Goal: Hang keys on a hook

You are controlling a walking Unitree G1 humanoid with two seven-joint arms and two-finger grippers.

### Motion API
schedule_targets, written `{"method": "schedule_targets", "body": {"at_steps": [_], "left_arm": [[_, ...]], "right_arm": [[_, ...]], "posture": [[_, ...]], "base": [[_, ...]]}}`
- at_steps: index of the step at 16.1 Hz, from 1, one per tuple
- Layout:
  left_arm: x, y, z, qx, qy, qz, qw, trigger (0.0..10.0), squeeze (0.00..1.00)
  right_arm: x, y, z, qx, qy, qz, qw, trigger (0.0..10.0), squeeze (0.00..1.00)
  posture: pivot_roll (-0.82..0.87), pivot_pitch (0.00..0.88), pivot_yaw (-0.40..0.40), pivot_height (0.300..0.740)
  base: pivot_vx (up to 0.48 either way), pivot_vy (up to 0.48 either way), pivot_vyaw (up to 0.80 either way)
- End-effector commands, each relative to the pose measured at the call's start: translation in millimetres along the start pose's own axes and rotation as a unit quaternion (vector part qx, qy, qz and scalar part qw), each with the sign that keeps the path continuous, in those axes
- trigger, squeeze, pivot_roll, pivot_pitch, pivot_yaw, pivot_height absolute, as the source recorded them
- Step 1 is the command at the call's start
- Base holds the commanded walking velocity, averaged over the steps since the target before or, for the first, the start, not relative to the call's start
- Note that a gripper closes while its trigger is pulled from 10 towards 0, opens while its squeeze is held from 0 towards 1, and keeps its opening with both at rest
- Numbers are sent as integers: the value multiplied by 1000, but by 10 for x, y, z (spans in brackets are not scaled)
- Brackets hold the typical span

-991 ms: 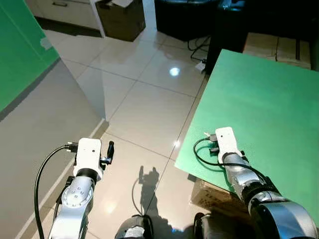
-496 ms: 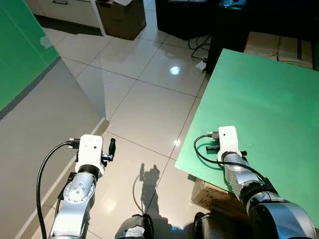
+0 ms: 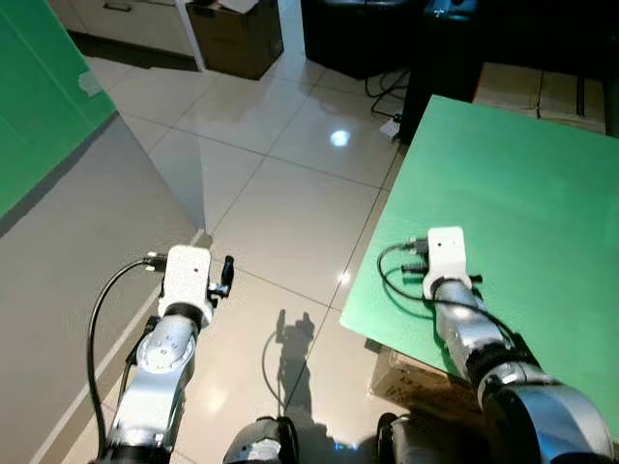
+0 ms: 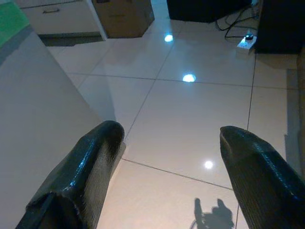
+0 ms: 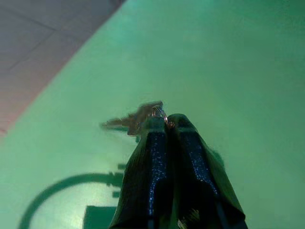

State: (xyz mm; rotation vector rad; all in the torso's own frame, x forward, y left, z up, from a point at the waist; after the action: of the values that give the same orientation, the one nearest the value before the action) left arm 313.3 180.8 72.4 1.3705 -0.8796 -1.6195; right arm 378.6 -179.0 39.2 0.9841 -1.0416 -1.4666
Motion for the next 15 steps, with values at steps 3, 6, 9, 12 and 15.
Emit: {"method": "schedule_targets", "body": {"at_steps": [3, 6, 9, 12, 15], "left_arm": [[37, -25, -62, 0, -8, -3, 1000, 10000, 0], [64, 25, -152, 9, -12, -2, 1000, 10000, 0], [117, 38, -262, 9, -14, 3, 1000, 10000, 0], [183, 64, -360, 8, -14, 9, 1000, 10000, 0], [222, 122, -454, 18, -13, 12, 1000, 10000, 0]], "right_arm": [[-4, 238, -58, 35, -8, -14, 999, 0, 0], [35, 504, -117, 66, -13, -21, 997, 0, 0], [70, 700, -163, 78, -12, -22, 997, 0, 0], [8, 869, -196, 87, 14, -5, 996, 0, 0], [-168, 1091, -211, 109, 55, 6, 992, 0, 0]], "posture": [[25, 111, 122, 740], [6, 66, 122, 740], [-23, 24, 105, 740], [-51, 0, 83, 740], [-61, 0, 71, 740]], "base": [[0, 0, 0], [0, 0, 0], [0, 0, 0], [0, 0, 0], [0, 0, 0]]}}
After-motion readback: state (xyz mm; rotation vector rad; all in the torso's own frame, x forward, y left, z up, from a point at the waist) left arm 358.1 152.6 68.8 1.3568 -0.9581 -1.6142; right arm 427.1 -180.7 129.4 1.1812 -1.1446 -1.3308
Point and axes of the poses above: a point about 5 cm out from each wrist's last joint towards the gripper, its own z axis pointing back from the gripper into the wrist, its own y axis along the axis of the wrist's last joint, x = y × z, the point moved 4 cm from there along -z, pointing out of the wrist towards the gripper, and after that the axes turned 14 degrees about -z, right-handed, at the moved point
